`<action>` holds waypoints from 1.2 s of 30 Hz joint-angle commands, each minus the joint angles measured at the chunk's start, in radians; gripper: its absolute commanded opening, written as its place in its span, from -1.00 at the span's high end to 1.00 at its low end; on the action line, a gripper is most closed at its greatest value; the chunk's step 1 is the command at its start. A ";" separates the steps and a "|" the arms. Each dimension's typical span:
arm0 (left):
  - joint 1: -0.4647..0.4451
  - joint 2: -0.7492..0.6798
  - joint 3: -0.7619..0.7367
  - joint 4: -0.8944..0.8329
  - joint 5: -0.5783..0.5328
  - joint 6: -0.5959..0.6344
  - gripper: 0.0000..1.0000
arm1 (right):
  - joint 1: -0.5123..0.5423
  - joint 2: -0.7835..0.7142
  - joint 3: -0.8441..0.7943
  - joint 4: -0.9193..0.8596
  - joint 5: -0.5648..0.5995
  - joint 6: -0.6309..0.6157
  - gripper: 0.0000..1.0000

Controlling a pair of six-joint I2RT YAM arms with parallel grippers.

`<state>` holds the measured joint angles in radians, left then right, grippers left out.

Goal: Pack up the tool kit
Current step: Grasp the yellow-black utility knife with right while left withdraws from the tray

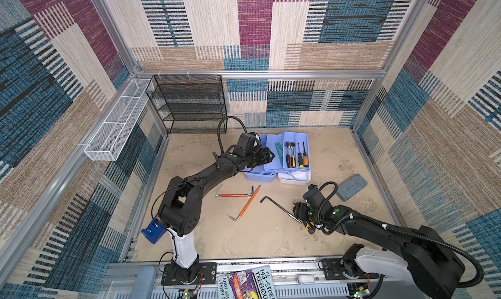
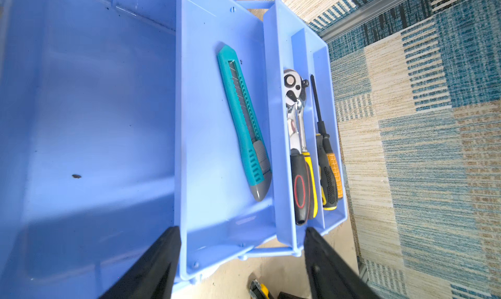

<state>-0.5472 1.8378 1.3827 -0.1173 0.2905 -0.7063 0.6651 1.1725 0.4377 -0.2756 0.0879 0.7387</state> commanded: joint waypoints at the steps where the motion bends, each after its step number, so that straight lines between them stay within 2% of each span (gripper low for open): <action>1: 0.001 -0.031 -0.037 0.035 -0.013 0.042 -0.50 | 0.019 0.028 0.011 -0.043 0.009 0.024 -0.37; 12: 0.008 -0.109 -0.199 0.046 -0.019 0.059 -0.49 | 0.075 0.135 0.070 -0.120 0.073 -0.002 -0.31; 17: 0.018 -0.158 -0.248 0.039 -0.023 0.077 -0.49 | 0.089 0.153 0.089 -0.172 0.090 -0.016 -0.12; 23: 0.032 -0.202 -0.331 0.080 -0.020 0.068 -0.49 | 0.097 0.166 0.087 -0.189 0.078 -0.021 0.02; 30: 0.058 -0.226 -0.402 0.111 0.006 0.058 -0.49 | 0.100 0.168 0.087 -0.131 0.081 0.010 0.29; 36: 0.078 -0.241 -0.445 0.117 0.013 0.057 -0.49 | 0.098 0.227 0.112 -0.085 0.108 0.008 0.46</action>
<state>-0.4751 1.6062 0.9489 -0.0345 0.2920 -0.6525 0.7643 1.3682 0.5518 -0.3172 0.2695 0.7238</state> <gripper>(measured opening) 0.742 0.349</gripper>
